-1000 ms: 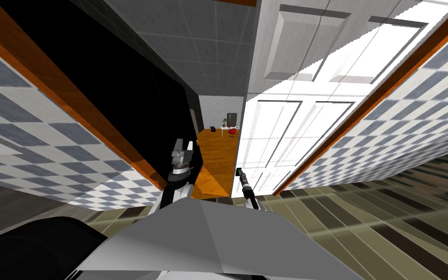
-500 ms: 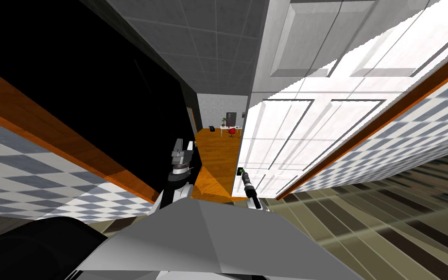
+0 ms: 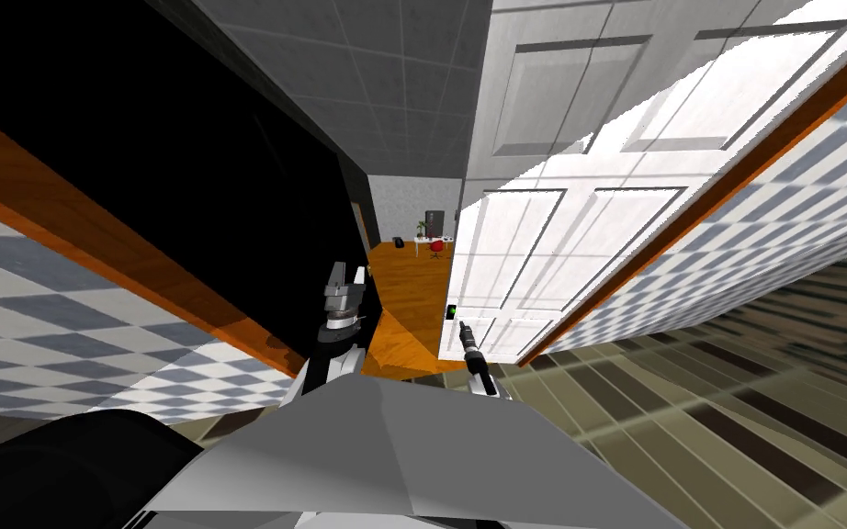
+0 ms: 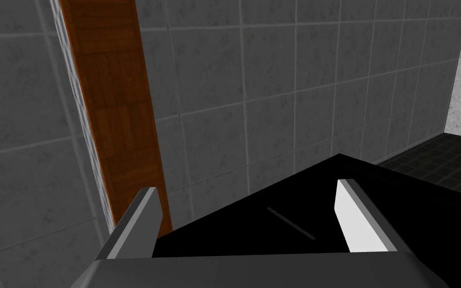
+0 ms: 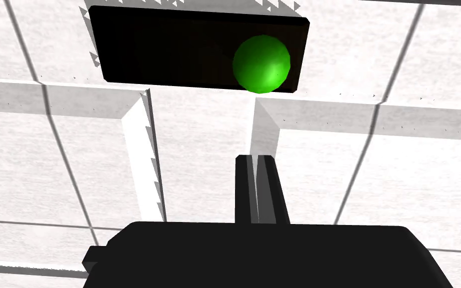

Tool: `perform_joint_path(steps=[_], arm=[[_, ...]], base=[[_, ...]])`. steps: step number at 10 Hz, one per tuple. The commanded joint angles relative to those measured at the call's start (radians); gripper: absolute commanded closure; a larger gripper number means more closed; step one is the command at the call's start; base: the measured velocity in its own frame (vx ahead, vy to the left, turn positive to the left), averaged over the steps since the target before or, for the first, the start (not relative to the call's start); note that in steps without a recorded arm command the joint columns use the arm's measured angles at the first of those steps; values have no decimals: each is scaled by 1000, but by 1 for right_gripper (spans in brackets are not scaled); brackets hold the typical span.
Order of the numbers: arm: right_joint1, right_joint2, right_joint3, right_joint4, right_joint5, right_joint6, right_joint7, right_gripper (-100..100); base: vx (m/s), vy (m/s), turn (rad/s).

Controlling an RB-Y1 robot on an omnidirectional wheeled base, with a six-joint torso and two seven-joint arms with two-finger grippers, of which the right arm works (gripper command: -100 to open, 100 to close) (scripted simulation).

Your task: Push the door open

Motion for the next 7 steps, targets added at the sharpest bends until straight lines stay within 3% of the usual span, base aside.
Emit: perform_joint_path(steps=[1, 3, 4, 7], arm=[[4, 7, 2, -4, -1, -1, -3, -100], [8, 26, 4, -10, -4, -4, -8, -100], [10, 22, 4, -14, -3, 0, -6, -100], [13, 5, -2, -12, -5, -10, -2, -100]], base=[[-232, 46, -37], [-233, 12, -37], [-99, 5, -6], [148, 35, 21]])
